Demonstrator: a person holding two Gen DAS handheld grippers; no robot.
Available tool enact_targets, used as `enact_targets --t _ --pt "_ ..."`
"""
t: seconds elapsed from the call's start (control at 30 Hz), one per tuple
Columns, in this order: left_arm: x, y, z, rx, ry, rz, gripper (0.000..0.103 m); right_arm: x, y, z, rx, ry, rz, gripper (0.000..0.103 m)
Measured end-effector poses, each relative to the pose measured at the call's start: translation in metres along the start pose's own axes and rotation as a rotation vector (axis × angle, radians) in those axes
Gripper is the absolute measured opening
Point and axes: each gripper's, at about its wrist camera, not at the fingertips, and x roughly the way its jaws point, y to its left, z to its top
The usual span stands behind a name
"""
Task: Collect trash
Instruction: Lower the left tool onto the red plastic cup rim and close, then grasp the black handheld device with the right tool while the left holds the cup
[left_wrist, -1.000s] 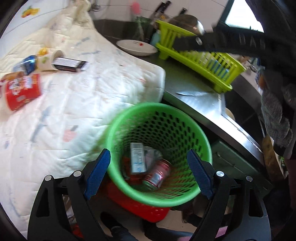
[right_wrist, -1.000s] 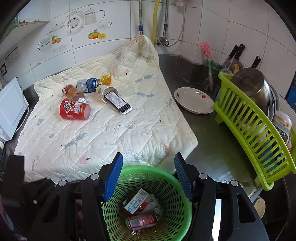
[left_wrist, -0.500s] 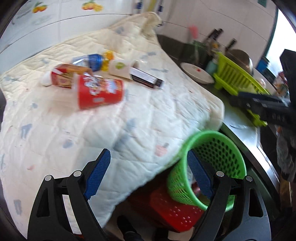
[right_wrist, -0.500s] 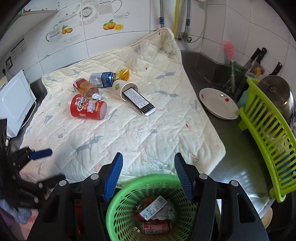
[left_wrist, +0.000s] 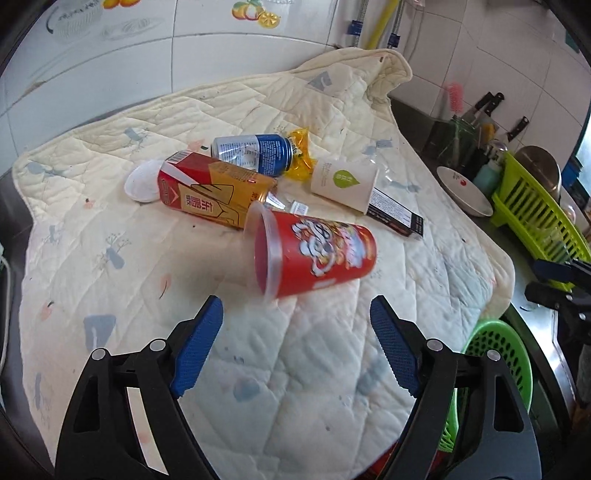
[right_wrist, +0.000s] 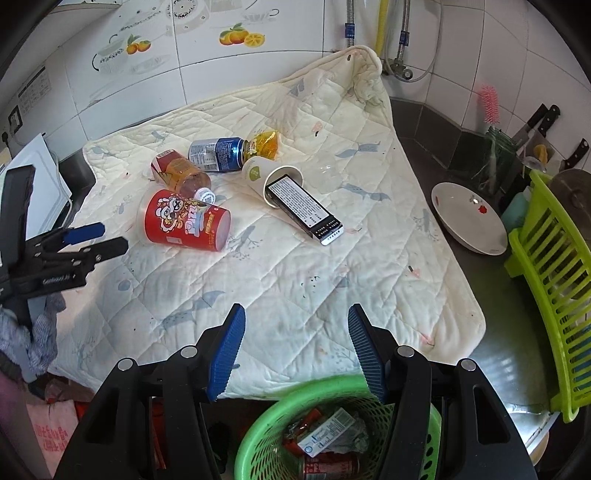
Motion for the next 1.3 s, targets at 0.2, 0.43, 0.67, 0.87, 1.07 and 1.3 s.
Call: enact_targets --t 0.2,0.43,0.67,0.87,1.07,1.3 --pt "0.029 0.010 0.015 0.010 0.032 -0.075 0.068 0.016 0.005 0.013 -0.001 0.018 -0.012 0.056" --pt "0.052 0.014 0.019 0.018 0.067 -0.176 0.048 0.033 0.006 0.028 0.001 0.036 -0.026 0.056" --pt "0.055 0.011 0.016 0.028 0.068 -0.262 0.021 0.056 0.005 0.045 0.000 0.058 -0.012 0.056" --pt "0.045 0.009 0.011 0.026 0.055 -0.286 0.010 0.082 0.004 0.058 -0.030 0.089 -0.015 0.056" --pt "0.030 0.016 0.004 0.042 0.054 -0.262 0.005 0.116 -0.004 0.074 -0.055 0.127 -0.011 0.056" --pt "0.013 0.039 -0.002 0.025 0.050 -0.221 0.005 0.156 -0.010 0.092 -0.099 0.149 0.003 0.060"
